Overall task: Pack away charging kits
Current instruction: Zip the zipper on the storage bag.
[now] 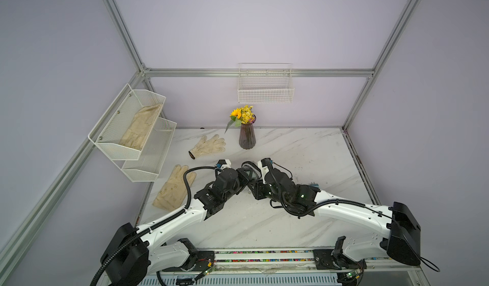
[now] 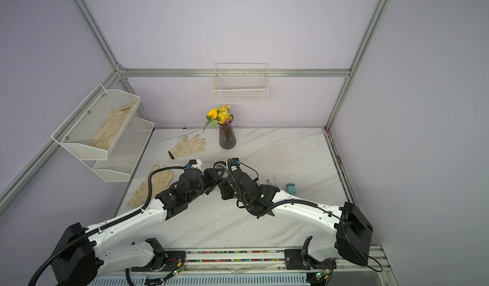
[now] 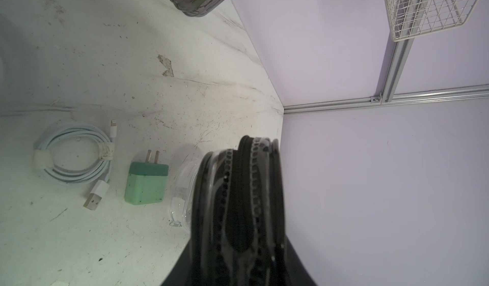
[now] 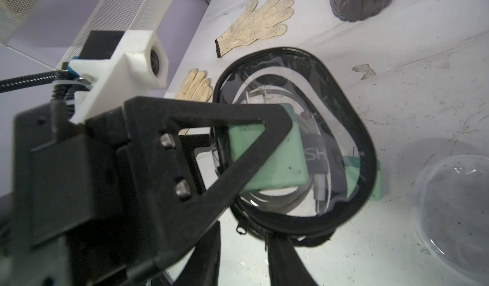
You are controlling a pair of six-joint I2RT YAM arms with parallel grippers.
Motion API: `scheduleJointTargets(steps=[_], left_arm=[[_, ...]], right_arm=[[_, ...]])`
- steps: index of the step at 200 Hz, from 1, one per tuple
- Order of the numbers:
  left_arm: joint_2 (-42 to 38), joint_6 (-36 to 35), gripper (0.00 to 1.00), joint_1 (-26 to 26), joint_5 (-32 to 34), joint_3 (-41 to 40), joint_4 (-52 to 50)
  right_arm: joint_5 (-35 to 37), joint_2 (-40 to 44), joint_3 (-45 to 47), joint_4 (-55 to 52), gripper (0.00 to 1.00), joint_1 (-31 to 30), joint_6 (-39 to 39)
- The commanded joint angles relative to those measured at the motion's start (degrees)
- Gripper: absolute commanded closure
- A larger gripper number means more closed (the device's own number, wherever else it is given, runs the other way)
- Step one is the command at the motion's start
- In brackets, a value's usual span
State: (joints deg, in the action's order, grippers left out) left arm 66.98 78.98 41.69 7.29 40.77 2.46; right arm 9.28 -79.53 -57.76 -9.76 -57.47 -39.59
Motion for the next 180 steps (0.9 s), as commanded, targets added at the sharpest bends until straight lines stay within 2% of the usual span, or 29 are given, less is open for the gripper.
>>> scheduleJointTargets(steps=[1,37,66,107,162,180], left_arm=[[-0.4,0.2,0.74,0.6,-1.7,5.6,3.2],[-0.8,0.1,0.74,0.5,-1.7,5.5,3.1],[-1.3,-0.2,0.74,0.6,-1.5,5.1,3.1],[-1.9,0.0,0.74,0.6,-0.8,3.9,3.3],[-3.1,-3.1,0.76,0.4,0.9,4.1,2.5],[-3.6,-3.3,0.79,-0.2,0.9,4.2,1.2]], right_arm=[[-0.1,-1.1,-0.7,4.6,0.67,0.8,-0.4],[0.4,-2.4,-1.0,5.3,0.68,1.0,-0.2],[1.4,-1.9,-0.3,6.3,0.75,1.2,-0.1],[0.8,-1.3,0.3,5.6,1.0,1.8,-0.1],[-1.9,2.7,3.6,1.6,1.0,4.0,0.7],[-5.5,3.3,5.1,0.7,1.0,6.3,2.0]])
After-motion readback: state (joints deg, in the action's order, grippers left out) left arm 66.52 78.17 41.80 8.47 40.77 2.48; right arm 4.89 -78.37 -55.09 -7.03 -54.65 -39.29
